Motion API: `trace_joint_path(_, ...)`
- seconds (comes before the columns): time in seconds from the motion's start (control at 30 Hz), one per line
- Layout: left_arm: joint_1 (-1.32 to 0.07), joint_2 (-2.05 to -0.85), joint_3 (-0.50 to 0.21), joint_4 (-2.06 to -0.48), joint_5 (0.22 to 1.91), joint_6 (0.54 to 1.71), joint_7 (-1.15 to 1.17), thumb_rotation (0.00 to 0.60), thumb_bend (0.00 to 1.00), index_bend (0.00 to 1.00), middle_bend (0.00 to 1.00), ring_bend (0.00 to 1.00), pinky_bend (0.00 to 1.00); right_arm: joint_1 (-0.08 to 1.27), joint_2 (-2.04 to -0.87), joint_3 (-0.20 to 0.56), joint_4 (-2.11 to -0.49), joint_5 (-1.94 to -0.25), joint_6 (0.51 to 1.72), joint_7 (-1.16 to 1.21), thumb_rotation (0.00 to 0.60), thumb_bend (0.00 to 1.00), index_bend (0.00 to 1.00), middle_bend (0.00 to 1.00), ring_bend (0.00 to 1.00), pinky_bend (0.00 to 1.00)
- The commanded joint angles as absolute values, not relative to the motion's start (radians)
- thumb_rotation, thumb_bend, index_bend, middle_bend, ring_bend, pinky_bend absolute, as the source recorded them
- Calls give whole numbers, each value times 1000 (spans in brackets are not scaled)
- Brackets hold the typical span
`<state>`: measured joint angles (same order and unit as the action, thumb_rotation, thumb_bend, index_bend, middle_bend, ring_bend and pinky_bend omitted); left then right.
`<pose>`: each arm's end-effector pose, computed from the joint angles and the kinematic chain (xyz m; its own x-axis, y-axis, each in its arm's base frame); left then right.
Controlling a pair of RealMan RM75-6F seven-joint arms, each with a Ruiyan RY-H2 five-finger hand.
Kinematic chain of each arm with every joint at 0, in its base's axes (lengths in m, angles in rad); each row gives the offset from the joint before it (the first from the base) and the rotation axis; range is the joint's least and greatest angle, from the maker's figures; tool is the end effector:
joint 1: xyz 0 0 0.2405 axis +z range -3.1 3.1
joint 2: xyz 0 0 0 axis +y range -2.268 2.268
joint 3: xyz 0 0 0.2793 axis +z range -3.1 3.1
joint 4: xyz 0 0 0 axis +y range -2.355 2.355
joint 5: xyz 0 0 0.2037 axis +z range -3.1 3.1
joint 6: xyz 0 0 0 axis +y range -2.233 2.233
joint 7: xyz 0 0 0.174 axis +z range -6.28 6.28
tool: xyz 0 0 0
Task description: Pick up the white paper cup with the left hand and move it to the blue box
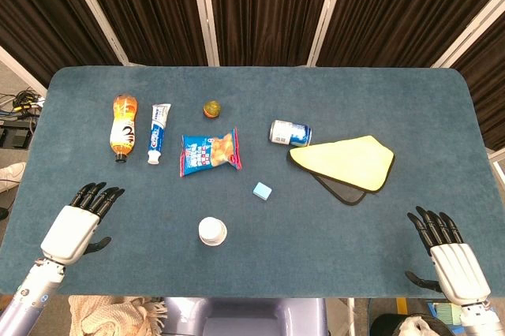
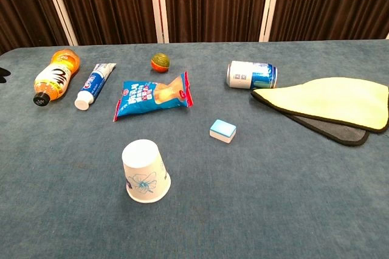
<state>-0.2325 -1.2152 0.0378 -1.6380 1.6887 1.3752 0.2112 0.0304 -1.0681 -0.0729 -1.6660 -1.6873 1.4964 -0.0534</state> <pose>-0.2669 0.2281 0.0985 0.5244 0.0821 0.8475 0.8095 -0.3568 -0.4663 -0.3130 -0.1659 0.1577 0.4516 -0.1263 0.8832 -0.8893 -0.1438 0.4342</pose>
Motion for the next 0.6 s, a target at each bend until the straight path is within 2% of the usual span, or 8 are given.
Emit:
trace_joint_path(0.03,-231,-1214,41,-1641,1692,1376,216,600,91,99,143,73,113,26,-1067,-75,-1663,-1693,1503,-49,600,59,0,0,0,0)
trace_joint_path(0.4,-254,-1248,37,-1652,1740,1380,236,600,93,114,139,73,113,24,-1062,-76,-1658,-1703,1513,-29,600,57,0,0,0,0)
trace_joint_path(0.6,-333,-1304,2,-1684,1757,1285,301,600,115,172,130,73,113,38,-1067,-71,-1655,-1689,1484,-29,600,58,0,0,0,0)
